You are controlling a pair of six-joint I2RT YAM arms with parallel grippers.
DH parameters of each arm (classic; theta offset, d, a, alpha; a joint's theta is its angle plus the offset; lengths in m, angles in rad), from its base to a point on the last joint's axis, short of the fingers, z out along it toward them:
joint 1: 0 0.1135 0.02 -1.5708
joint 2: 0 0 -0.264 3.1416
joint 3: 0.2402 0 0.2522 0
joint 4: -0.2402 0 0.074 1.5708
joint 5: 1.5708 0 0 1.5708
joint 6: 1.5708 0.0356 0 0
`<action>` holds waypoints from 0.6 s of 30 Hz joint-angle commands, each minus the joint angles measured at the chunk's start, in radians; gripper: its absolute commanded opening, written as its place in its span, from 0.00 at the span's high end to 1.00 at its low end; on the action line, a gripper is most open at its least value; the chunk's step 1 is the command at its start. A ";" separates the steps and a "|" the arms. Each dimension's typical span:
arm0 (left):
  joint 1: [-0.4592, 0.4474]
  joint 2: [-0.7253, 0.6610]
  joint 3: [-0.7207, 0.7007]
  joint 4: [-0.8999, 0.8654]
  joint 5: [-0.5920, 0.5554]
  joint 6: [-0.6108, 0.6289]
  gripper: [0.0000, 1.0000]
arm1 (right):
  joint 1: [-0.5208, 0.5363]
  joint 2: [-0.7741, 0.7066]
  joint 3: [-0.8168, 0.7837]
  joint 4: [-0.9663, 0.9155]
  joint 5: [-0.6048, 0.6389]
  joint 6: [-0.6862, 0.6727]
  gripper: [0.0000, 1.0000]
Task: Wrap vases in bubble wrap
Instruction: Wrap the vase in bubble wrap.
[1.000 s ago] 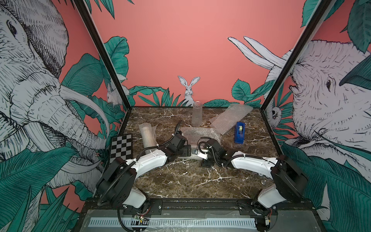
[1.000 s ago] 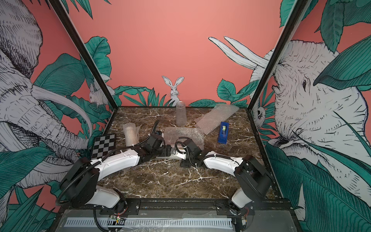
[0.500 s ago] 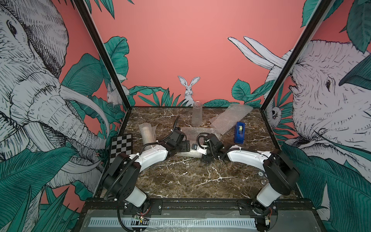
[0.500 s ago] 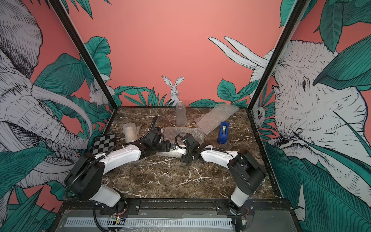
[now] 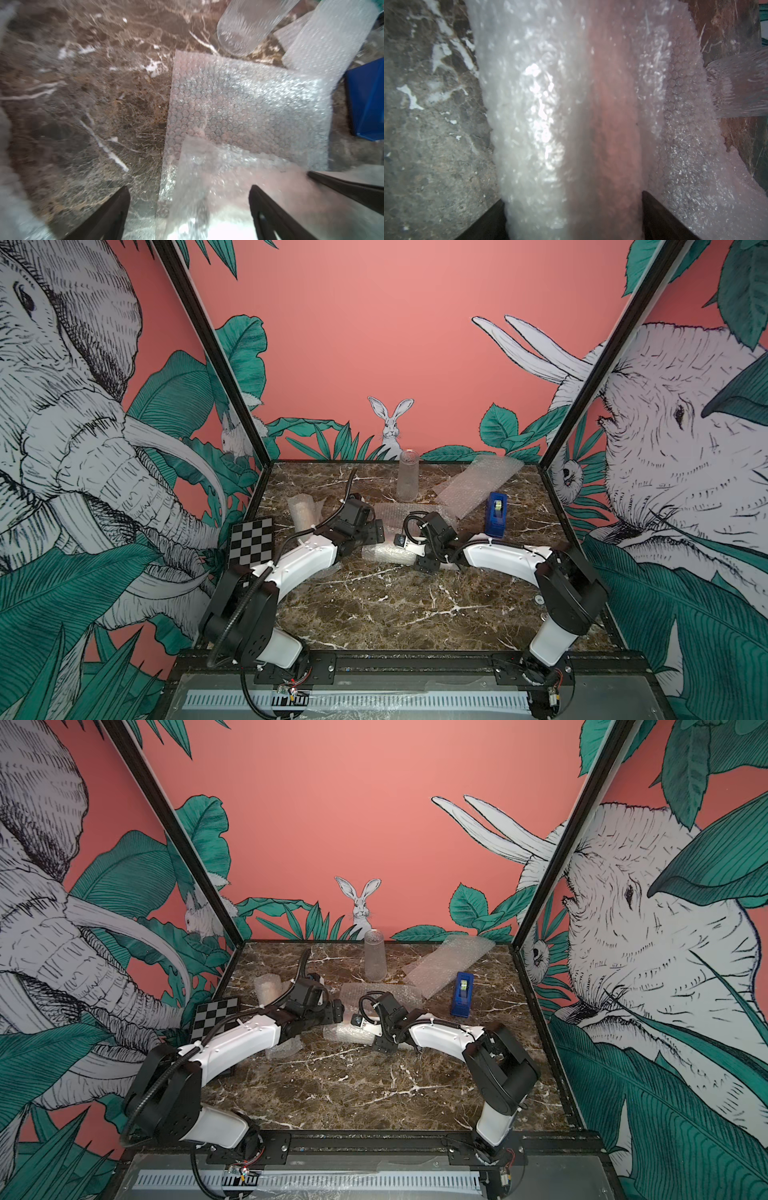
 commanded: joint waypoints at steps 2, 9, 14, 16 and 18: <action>0.012 -0.141 -0.054 -0.049 -0.039 -0.014 0.09 | 0.013 0.053 0.031 -0.110 -0.073 0.084 0.14; 0.017 -0.241 -0.134 -0.078 -0.033 -0.041 0.08 | 0.028 0.067 0.056 -0.122 -0.068 0.228 0.18; 0.017 -0.246 -0.160 -0.079 0.004 -0.056 0.08 | 0.049 0.042 0.046 -0.107 -0.099 0.402 0.21; 0.017 -0.227 -0.163 -0.067 0.026 -0.062 0.08 | 0.060 0.040 0.050 -0.114 -0.095 0.478 0.22; 0.017 -0.202 -0.162 -0.052 0.050 -0.071 0.08 | 0.072 0.044 0.054 -0.116 -0.102 0.562 0.24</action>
